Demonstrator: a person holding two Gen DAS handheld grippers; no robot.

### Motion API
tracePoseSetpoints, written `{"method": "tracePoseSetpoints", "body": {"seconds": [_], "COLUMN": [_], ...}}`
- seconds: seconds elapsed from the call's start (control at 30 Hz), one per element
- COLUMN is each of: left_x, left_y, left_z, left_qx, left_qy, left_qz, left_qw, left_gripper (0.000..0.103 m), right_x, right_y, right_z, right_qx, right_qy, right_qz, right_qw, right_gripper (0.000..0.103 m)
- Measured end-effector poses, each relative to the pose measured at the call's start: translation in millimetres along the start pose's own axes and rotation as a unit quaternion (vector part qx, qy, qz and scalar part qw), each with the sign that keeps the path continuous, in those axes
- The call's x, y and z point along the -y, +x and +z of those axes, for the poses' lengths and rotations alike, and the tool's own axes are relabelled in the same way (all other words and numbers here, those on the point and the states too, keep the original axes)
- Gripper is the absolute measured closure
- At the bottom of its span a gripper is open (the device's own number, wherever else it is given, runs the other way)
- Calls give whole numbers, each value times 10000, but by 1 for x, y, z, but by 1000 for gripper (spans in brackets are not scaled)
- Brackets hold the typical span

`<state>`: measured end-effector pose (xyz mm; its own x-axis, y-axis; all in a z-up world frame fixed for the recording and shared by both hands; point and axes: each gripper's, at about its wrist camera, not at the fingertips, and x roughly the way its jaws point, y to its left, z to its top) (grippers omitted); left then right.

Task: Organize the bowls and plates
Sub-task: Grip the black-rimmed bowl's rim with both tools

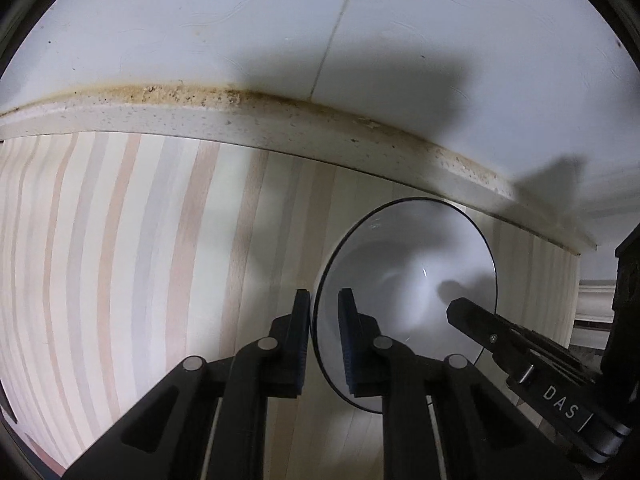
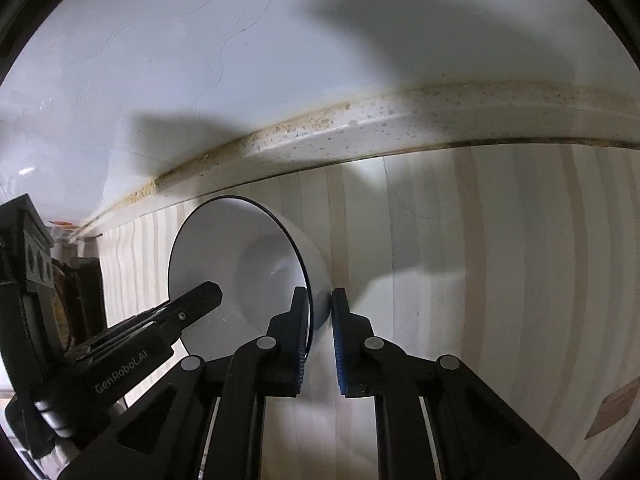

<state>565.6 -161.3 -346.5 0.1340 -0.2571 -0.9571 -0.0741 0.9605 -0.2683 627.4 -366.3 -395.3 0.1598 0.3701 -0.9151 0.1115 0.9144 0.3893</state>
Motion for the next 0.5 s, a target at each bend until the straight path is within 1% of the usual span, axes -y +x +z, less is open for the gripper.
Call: {"method": "tracePoseSetpoints", "body": {"seconds": [0.1, 0.27, 0.33, 0.4, 0.5], "left_x": [8, 27, 31, 39, 45], "left_y": [-3, -29, -41, -56, -77], "left_z": [-5, -21, -28, -43, -60], "left_qx": [17, 181, 258, 325, 431], "left_qy": [91, 356, 437, 563, 765], "left_qz": [19, 32, -1, -24, 1], "left_qw": [10000, 9992, 9987, 9979, 9961], "left_gripper": [91, 91, 91, 91, 91], "right_x": [-4, -14, -18, -19, -21], "right_y": [-8, -35, -51, -67, -96], "right_z": [-4, -22, -34, -46, -72], "right_qx": [28, 156, 223, 303, 433], "right_qy": [-62, -155, -195, -227, -245], "right_qz": [-47, -76, -74, -78, -72], "right_qw": [10000, 9997, 9995, 9993, 9987], "right_gripper": [90, 90, 90, 90, 90]}}
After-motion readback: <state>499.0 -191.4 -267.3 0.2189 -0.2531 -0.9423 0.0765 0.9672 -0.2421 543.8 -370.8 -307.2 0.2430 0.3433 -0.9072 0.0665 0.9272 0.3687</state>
